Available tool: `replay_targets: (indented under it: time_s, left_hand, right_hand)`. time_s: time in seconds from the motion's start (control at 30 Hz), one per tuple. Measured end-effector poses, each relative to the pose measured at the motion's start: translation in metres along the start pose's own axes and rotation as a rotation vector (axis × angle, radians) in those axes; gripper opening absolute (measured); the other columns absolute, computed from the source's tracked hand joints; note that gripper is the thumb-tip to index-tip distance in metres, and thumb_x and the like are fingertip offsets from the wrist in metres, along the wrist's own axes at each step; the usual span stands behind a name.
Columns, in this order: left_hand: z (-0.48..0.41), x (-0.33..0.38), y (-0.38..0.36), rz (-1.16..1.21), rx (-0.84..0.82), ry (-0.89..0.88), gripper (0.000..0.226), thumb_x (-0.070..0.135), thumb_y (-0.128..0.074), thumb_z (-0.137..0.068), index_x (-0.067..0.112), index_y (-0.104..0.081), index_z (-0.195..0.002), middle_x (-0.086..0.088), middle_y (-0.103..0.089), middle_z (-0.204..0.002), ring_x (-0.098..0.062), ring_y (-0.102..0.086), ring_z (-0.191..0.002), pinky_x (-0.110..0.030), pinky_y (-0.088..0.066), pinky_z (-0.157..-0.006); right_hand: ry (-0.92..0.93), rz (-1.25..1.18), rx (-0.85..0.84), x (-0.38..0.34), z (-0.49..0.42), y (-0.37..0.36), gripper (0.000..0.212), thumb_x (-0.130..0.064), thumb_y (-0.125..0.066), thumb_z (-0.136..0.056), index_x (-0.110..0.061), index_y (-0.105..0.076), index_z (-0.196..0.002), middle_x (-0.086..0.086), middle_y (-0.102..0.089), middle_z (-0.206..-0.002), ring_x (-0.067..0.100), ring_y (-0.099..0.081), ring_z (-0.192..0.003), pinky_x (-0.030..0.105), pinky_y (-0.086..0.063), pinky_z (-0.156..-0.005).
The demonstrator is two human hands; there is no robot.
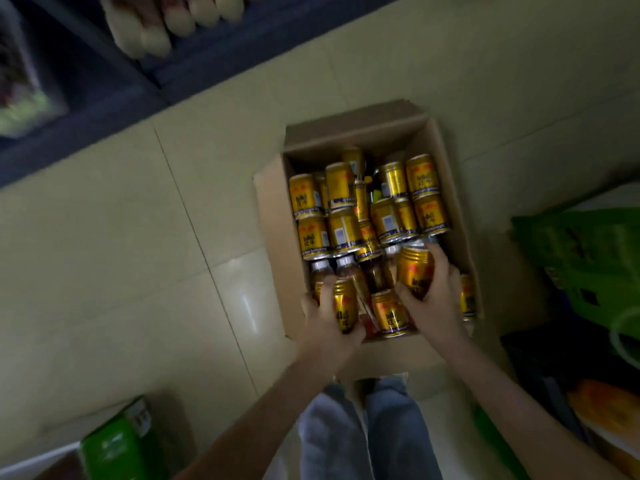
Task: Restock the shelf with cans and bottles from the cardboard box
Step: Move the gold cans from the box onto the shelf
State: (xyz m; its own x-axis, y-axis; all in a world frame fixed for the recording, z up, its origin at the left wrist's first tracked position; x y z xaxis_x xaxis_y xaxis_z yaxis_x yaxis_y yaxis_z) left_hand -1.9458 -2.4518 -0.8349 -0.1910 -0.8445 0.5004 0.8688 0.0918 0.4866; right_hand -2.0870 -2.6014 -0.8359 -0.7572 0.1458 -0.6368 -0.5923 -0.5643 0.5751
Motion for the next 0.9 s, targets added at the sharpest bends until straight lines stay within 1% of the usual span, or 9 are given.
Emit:
replay_targets:
  time_s: [0.1, 0.2, 0.3, 0.4, 0.5, 0.57, 0.67, 0.73, 0.9]
  left_hand:
    - [0.046, 0.075, 0.051, 0.021, 0.022, -0.133, 0.084, 0.038, -0.073, -0.075, 0.047, -0.018, -0.138, -0.002, -0.031, -0.135, -0.026, -0.051, -0.116, -0.04, -0.049, -0.094]
    - [0.106, 0.156, 0.093, -0.017, 0.013, -0.323, 0.084, 0.037, -0.074, -0.076, 0.044, -0.018, -0.138, 0.0, -0.03, -0.139, -0.022, -0.044, -0.123, -0.036, -0.045, -0.1]
    - [0.174, 0.233, 0.124, -0.073, 0.021, -0.465, 0.085, 0.04, -0.074, -0.076, 0.042, -0.019, -0.141, -0.002, -0.033, -0.137, -0.025, -0.044, -0.123, -0.037, -0.041, -0.102]
    - [0.251, 0.308, 0.134, -0.155, -0.018, -0.623, 0.084, 0.045, -0.072, -0.076, 0.047, -0.017, -0.14, 0.0, -0.034, -0.134, -0.025, -0.048, -0.119, -0.037, -0.042, -0.098]
    - [0.337, 0.376, 0.126, -0.192, -0.066, -0.824, 0.083, 0.044, -0.072, -0.076, 0.046, -0.017, -0.138, 0.0, -0.037, -0.127, -0.023, -0.054, -0.109, -0.028, -0.043, -0.088]
    - [0.396, 0.411, 0.114, -0.197, -0.093, -0.956, 0.081, 0.045, -0.072, -0.075, 0.053, -0.015, -0.132, 0.003, -0.038, -0.12, -0.022, -0.054, -0.104, -0.029, -0.045, -0.085]
    - [0.489, 0.443, 0.083, -0.194, -0.173, -1.137, 0.079, 0.046, -0.072, -0.074, 0.058, -0.015, -0.127, 0.008, -0.038, -0.114, -0.018, -0.054, -0.101, -0.036, -0.049, -0.086]
    - [0.552, 0.45, 0.056, -0.215, -0.219, -1.241, 0.079, 0.048, -0.071, -0.075, 0.058, -0.014, -0.129, 0.009, -0.036, -0.117, -0.017, -0.053, -0.103, -0.037, -0.049, -0.088]
    - [0.725, 0.441, -0.028, -0.266, -0.314, -1.512, 0.079, 0.046, -0.071, -0.076, 0.055, -0.016, -0.132, 0.01, -0.036, -0.122, -0.011, -0.048, -0.097, -0.022, -0.04, -0.071]
  right_hand:
    - [-0.017, -0.055, 0.002, -0.042, 0.045, 0.064, 0.08, -0.017, -0.075, -0.079, -0.04, -0.03, -0.14, 0.006, -0.038, -0.129, 0.023, -0.043, -0.12, 0.039, -0.039, -0.097]
    - [0.017, -0.125, 0.074, -0.093, 0.099, 0.133, 0.081, -0.017, -0.076, -0.077, -0.045, -0.031, -0.138, 0.001, -0.038, -0.122, 0.021, -0.04, -0.121, 0.038, -0.037, -0.1]
    - [0.081, -0.176, 0.226, -0.144, 0.163, 0.21, 0.082, -0.018, -0.078, -0.074, -0.044, -0.032, -0.137, -0.003, -0.037, -0.12, 0.013, -0.038, -0.119, 0.031, -0.034, -0.097]
    - [0.138, -0.209, 0.382, -0.179, 0.233, 0.288, 0.084, -0.018, -0.079, -0.075, -0.041, -0.031, -0.141, -0.006, -0.037, -0.126, 0.005, -0.036, -0.117, 0.025, -0.033, -0.097]
    - [0.198, -0.216, 0.539, -0.197, 0.307, 0.365, 0.084, -0.019, -0.079, -0.076, -0.044, -0.029, -0.139, -0.009, -0.036, -0.126, 0.001, -0.036, -0.115, 0.007, -0.03, -0.087]
    - [0.239, -0.214, 0.654, -0.199, 0.358, 0.414, 0.085, -0.021, -0.079, -0.076, -0.043, -0.028, -0.14, -0.007, -0.038, -0.127, 0.004, -0.039, -0.116, 0.002, -0.03, -0.086]
    - [0.294, -0.2, 0.796, -0.186, 0.443, 0.472, 0.085, -0.026, -0.078, -0.077, -0.047, -0.025, -0.141, -0.008, -0.04, -0.132, 0.005, -0.042, -0.118, 0.022, -0.038, -0.096]
    - [0.305, -0.212, 0.873, -0.168, 0.505, 0.502, 0.085, -0.028, -0.078, -0.077, -0.05, -0.025, -0.14, -0.011, -0.038, -0.136, 0.003, -0.041, -0.119, 0.03, -0.042, -0.096]
    - [0.301, -0.197, 1.049, -0.092, 0.685, 0.553, 0.082, -0.026, -0.079, -0.075, -0.051, -0.031, -0.136, -0.013, -0.043, -0.133, 0.01, -0.049, -0.118, 0.041, -0.048, -0.096]
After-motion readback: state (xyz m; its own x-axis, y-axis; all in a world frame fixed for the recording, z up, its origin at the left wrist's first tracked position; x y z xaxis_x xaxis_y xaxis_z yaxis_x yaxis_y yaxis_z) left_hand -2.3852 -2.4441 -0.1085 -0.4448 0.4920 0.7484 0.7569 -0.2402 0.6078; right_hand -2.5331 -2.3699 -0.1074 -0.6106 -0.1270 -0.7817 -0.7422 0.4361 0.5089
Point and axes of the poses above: each hand's wrist, its own z-axis away from the middle knuckle, its own y-axis out of the back of the hand, x = y × z, the point moved 9 cm from there along -z, towards the middle knuckle
